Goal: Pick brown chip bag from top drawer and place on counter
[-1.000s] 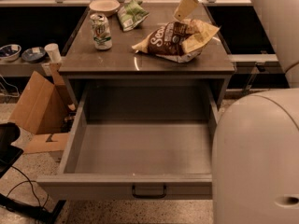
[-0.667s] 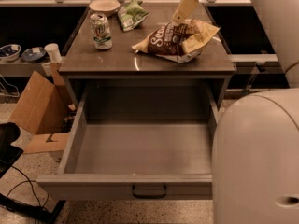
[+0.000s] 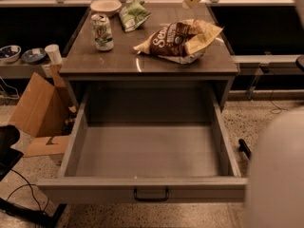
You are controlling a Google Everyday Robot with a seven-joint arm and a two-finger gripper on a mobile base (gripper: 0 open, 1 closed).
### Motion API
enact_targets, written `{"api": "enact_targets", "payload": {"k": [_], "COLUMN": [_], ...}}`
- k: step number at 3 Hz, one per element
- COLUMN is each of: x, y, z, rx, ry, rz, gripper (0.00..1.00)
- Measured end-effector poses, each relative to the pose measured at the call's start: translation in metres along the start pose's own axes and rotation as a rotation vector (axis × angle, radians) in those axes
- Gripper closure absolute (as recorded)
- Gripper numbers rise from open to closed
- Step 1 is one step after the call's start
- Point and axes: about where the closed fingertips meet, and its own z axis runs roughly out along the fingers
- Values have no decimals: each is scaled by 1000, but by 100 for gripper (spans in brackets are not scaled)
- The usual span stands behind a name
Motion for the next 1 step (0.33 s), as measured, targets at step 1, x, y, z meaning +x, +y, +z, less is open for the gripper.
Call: {"api": "enact_targets", "payload": {"k": [1], "x": [0], "y": [-26], "z": [-78], "rx": [135], "ry": [-88], "rz": [105], "gripper": [0]}}
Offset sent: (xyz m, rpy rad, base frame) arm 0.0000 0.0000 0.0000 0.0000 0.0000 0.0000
